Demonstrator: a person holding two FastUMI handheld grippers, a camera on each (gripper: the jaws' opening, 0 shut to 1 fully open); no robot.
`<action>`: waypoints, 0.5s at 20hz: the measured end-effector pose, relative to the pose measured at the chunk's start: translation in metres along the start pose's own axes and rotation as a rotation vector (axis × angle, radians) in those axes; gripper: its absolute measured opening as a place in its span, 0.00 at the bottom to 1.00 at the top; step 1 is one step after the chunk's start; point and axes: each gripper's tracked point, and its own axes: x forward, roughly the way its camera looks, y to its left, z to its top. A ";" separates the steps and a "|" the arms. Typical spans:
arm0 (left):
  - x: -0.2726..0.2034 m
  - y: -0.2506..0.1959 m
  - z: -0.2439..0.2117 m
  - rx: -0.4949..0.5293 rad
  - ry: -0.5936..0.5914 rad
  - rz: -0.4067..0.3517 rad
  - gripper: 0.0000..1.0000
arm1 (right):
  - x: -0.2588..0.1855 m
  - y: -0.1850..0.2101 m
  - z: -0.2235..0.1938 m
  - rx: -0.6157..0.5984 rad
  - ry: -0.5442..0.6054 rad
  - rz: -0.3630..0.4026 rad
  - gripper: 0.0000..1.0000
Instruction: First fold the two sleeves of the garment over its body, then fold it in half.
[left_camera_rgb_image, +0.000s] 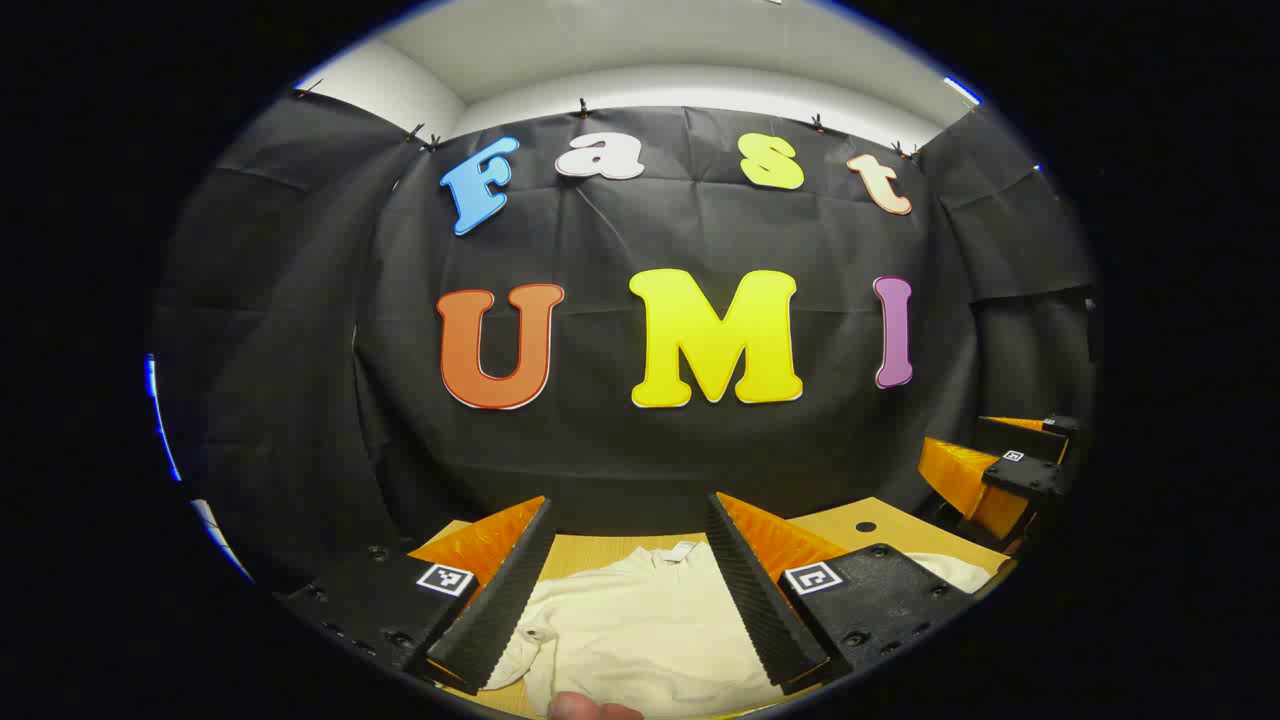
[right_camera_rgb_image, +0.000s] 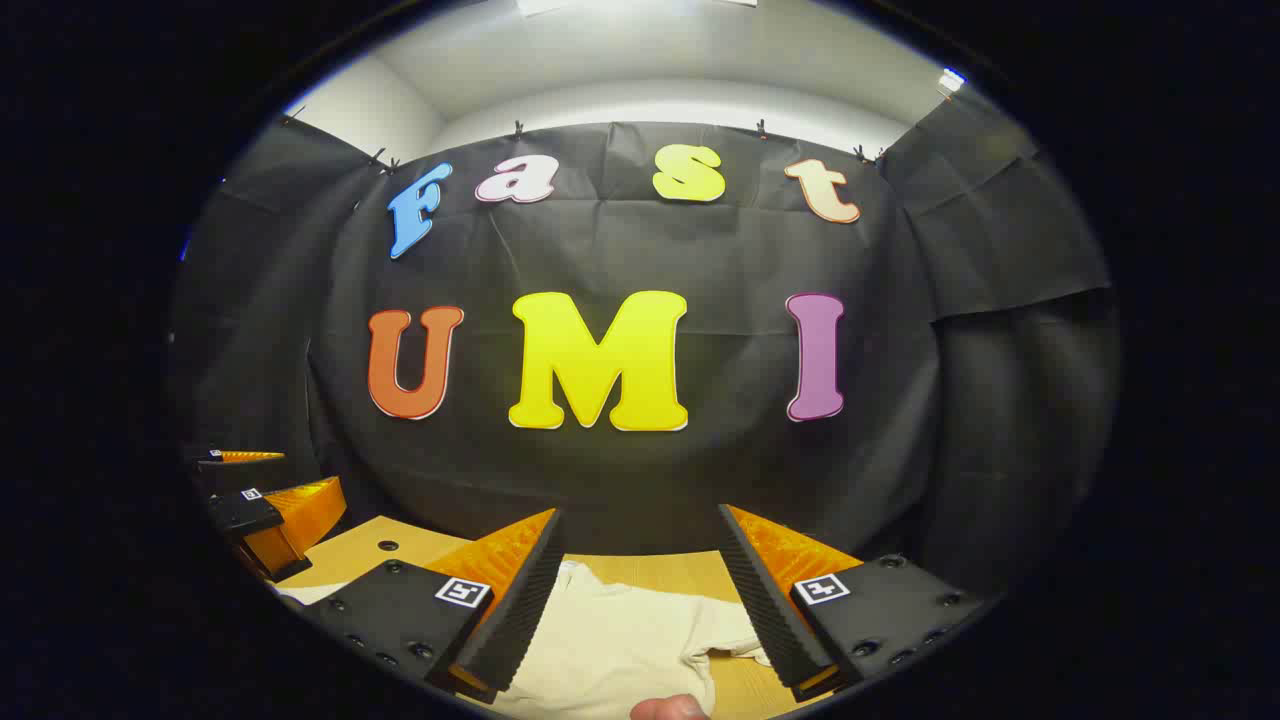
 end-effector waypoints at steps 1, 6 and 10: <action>0.000 -0.002 0.000 -0.006 0.006 0.001 0.97 | 0.000 0.000 0.003 0.000 -0.007 0.003 0.94; 0.002 -0.004 0.004 -0.008 0.002 -0.006 0.96 | 0.000 -0.001 0.012 -0.006 -0.036 0.020 0.94; 0.002 -0.003 0.006 -0.007 -0.004 0.001 0.96 | 0.001 -0.001 0.008 0.000 -0.018 0.021 0.94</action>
